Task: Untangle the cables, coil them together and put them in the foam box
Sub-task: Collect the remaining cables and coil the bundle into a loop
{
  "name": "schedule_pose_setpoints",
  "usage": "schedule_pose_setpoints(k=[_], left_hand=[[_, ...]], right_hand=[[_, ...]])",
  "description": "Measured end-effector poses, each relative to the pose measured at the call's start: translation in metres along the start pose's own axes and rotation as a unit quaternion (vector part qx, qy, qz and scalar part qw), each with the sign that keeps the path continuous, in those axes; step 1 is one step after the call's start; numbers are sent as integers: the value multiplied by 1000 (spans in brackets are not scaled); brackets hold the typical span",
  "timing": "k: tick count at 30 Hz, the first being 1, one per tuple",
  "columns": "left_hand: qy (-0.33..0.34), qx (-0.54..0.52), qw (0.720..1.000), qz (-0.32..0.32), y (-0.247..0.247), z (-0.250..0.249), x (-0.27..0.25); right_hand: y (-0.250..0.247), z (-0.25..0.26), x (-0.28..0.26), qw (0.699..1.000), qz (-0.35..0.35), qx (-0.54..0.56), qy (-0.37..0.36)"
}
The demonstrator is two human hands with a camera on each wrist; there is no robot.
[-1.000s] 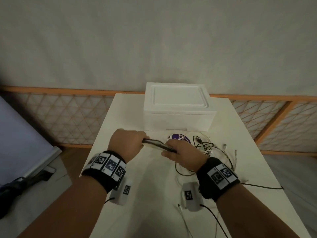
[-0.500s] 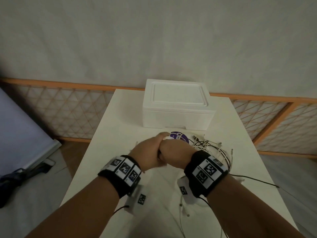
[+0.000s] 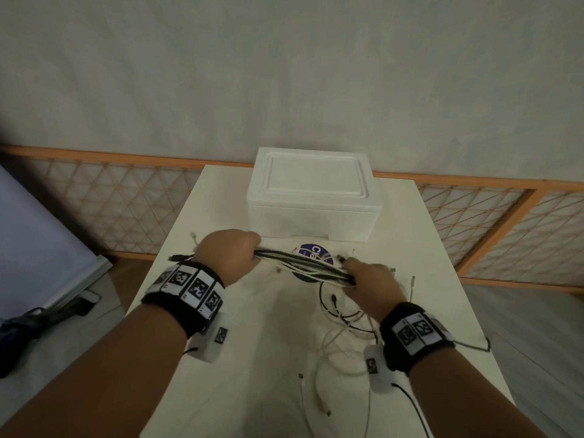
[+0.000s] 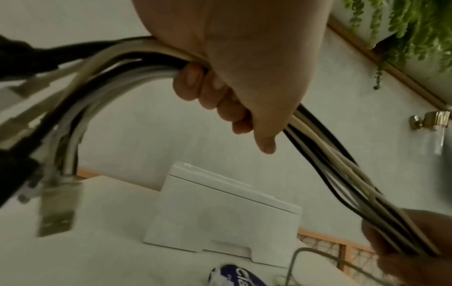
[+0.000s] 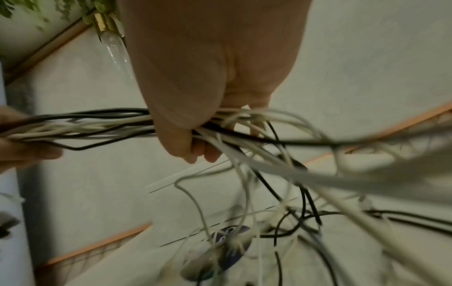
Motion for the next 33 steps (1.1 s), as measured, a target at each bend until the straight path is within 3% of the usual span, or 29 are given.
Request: schedule_pose_setpoints(k=[4, 9, 12, 14, 16, 18, 19, 20, 23, 26, 29, 31, 33], left_hand=[[-31, -18, 999, -4, 0, 5, 0], [-88, -74, 992, -49, -4, 21, -5], [-112, -98, 987, -63, -3, 26, -11], [-119, -114, 984, -70, -3, 26, -13], [-107, -114, 985, -68, -3, 20, -15], [-87, -119, 987, -66, -3, 9, -15], [-80, -122, 987, -69, -5, 3, -14], [-73, -125, 987, -75, -8, -1, -15], [-64, -130, 984, -103, -24, -5, -17], [-49, -139, 977, -155, -47, 0, -23], [-47, -118, 976, -175, -64, 11, -22], [-52, -109, 977, -175, -67, 17, -22], [-49, -109, 979, -166, -64, 19, -24]], right_hand=[[-11, -36, 4, 995, -43, -88, 24], [-32, -60, 9, 985, -96, -124, 75], [-41, -55, 16, 989, -39, -119, 73], [-46, -43, 19, 998, 27, -37, 39], [-65, -9, 18, 989, -16, 137, -51], [-81, 34, 18, 936, -87, 323, -110], [-78, 57, 19, 914, -85, 375, -129], [-69, 74, 22, 911, -77, 379, -140], [-25, 91, 34, 932, -37, 345, -101], [19, 64, 30, 958, 76, 278, -3], [38, 37, 19, 978, 83, 176, -73], [43, 12, 14, 984, 131, 117, -33], [32, -11, 12, 992, 117, -48, -10]])
Point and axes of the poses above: each hand's wrist, its own x-axis towards the middle knuckle, its own y-axis out of the palm, z = x × y, the point moved 4 cm from there along x, towards the middle knuckle, and after that the axes turned 6 degrees about -y, right-handed, at the moved point
